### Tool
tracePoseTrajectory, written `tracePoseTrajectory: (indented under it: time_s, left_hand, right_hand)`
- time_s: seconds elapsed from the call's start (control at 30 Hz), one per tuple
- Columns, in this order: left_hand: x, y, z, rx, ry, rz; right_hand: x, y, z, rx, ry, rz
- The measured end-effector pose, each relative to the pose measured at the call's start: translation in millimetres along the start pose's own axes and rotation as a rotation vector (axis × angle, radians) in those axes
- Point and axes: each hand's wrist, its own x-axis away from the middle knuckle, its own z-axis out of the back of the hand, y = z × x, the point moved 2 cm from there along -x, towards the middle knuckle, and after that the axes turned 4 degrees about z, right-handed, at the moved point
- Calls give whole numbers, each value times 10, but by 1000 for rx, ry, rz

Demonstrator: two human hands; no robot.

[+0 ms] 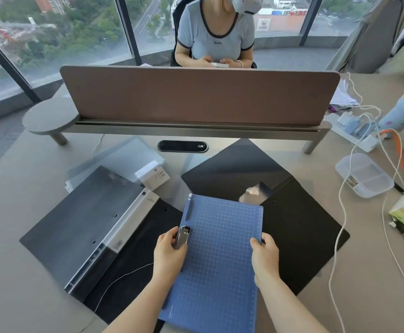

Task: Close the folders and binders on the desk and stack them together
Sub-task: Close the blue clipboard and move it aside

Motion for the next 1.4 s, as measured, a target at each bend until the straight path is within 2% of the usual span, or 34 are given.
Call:
tracePoseTrajectory:
  time_s: [0.17, 0.5, 0.67, 0.9, 1.27, 1.4]
  left_hand:
    - [89, 36, 128, 27, 59, 6]
    - [172, -25, -80, 8, -88, 64]
    - [89, 82, -220, -75, -137, -34]
    - [63, 133, -442, -172, -165, -83]
    - [81, 145, -402, -266, -93, -112]
    - [45, 130, -283, -297, -48, -122]
  right_hand:
    - [-107, -93, 66, 9, -50, 29]
    - [-323, -133, 199, 99, -88, 42]
    - [-438, -142, 255, 187, -17, 70]
    - [-638, -175, 363, 480, 69, 111]
    - [-548, -162, 295, 772, 191, 176]
    - [-417, -298, 136, 761, 177, 322]
